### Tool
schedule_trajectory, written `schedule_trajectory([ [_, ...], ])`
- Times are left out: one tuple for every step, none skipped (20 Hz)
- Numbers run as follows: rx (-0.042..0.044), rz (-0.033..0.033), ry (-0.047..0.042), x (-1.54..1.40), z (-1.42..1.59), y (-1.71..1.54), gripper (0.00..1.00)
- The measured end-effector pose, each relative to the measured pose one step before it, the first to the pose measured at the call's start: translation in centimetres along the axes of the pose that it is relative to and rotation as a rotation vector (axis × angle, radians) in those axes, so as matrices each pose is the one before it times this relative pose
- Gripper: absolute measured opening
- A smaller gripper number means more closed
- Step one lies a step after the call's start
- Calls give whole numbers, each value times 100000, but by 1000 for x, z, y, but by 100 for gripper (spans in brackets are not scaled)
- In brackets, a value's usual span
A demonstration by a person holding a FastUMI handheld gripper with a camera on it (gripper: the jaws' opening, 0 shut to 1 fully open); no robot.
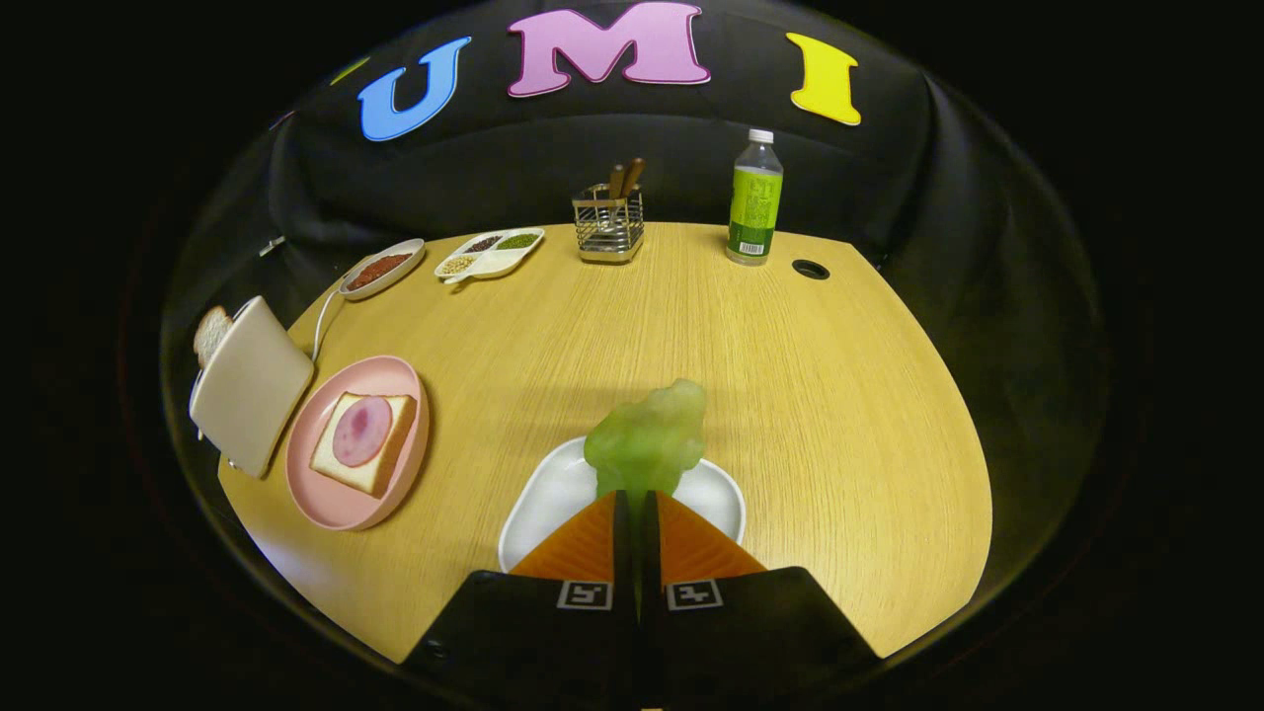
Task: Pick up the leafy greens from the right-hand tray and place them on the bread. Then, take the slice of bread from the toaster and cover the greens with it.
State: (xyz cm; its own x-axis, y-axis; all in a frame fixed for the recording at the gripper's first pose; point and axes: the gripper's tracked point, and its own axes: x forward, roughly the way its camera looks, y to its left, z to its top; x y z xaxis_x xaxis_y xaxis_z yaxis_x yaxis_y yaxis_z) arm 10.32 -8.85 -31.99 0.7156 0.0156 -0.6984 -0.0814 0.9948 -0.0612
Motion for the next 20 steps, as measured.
schedule_trajectory([
  [630,87,-682,-699,601,283,5],
  [313,438,-779,-722,647,422,5],
  [79,533,-1125,-763,718,467,5],
  [-284,407,-1123,-759,703,448,5],
  [-142,362,-1263,-753,654,490,5],
  [-168,352,-1691,-801,802,617,5],
  [12,794,-812,-614,541,737,5],
  [245,870,-730,-746,576,821,5],
  [-157,1081,-639,-556,494,912,5],
  [-425,737,-740,-456,514,867,5],
  [-716,686,-700,-386,513,861,5],
  [-657,942,-448,-312,477,1045,5],
  [-495,938,-569,-232,293,1053,5],
  [-430,1099,-333,-207,419,1160,5],
  [-140,822,-626,-70,330,1057,5],
  [183,363,-348,-40,214,1081,5],
  [66,483,-156,245,146,1026,5],
  [-126,6,-179,252,48,970,5],
  [103,670,-67,307,-15,1017,5],
  [22,1075,572,498,-167,1116,5],
])
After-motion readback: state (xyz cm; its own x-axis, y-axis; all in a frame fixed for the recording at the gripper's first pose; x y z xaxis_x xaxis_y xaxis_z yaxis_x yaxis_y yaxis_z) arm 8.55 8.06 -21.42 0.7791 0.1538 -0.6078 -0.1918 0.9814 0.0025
